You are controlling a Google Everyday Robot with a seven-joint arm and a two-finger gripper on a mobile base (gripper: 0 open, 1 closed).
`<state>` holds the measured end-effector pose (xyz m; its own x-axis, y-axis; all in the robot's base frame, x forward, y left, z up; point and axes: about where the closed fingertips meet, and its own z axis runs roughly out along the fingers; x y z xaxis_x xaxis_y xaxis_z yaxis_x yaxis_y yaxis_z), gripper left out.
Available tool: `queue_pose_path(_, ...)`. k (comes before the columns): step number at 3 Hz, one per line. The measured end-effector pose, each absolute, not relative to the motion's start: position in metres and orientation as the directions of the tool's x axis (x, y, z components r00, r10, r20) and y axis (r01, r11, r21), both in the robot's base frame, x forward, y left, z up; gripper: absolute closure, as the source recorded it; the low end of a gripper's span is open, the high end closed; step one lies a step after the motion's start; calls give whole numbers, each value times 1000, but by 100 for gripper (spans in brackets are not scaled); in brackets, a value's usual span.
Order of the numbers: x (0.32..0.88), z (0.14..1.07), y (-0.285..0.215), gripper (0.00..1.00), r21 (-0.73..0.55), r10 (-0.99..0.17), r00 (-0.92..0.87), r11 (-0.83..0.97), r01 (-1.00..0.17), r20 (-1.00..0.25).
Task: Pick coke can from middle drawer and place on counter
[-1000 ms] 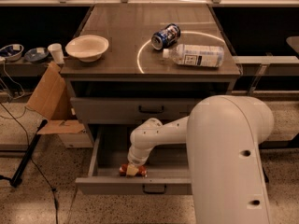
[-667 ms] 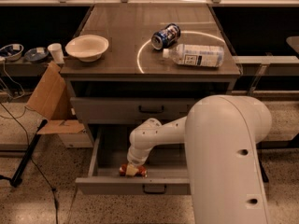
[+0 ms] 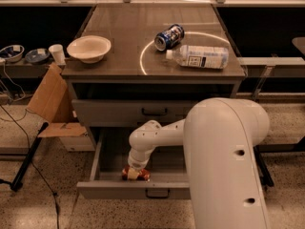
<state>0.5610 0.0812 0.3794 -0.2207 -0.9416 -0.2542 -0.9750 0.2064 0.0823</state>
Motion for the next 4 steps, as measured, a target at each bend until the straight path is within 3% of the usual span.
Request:
queue_pose_path(1,561,381,78,82,81,-938,-227,213,-974,-262)
queue_pose_path(2,559,389,69,100,58,-920,-262,257,-965,-292)
queue_pose_path(4,558,443,47,100,-77,-876,-291,345,-935,-385)
